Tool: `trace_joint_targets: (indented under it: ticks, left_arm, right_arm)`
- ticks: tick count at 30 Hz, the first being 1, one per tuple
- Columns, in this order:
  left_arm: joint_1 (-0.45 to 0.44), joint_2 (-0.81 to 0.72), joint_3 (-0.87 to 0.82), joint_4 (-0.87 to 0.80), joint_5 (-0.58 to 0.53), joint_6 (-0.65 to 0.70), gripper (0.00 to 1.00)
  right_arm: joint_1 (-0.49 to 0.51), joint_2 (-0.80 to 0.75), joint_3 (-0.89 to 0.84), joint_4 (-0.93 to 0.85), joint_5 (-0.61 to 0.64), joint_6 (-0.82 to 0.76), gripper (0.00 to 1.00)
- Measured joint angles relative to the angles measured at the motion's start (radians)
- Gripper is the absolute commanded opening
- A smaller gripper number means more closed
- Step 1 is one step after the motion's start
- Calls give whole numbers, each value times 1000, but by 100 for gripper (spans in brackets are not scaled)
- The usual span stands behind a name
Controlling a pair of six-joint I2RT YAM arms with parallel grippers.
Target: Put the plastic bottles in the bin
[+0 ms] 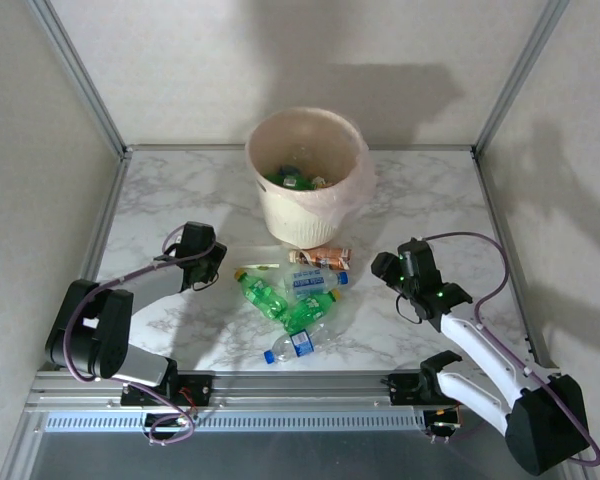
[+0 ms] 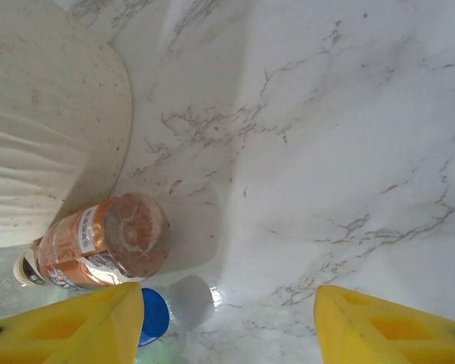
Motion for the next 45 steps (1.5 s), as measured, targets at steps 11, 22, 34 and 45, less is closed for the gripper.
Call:
trace_joint_targets:
  ticks: [11,22,34,45]
  left_arm:
    - [24,-40,-26,-2,8,5,31]
    - [30,-213,-32,-46,23,52,23]
    - [19,-373,54,-195,137,229,18]
    - [-171,-422,265,-258,213,269,18]
  right_arm:
    - [0,-63,-10,-21,0,10,60]
    - [0,-95,-10,-39,0,11,59]
    - [0,-113,-9,-60,1,11,59]
    - [0,-132,-7,-90,9,14,59]
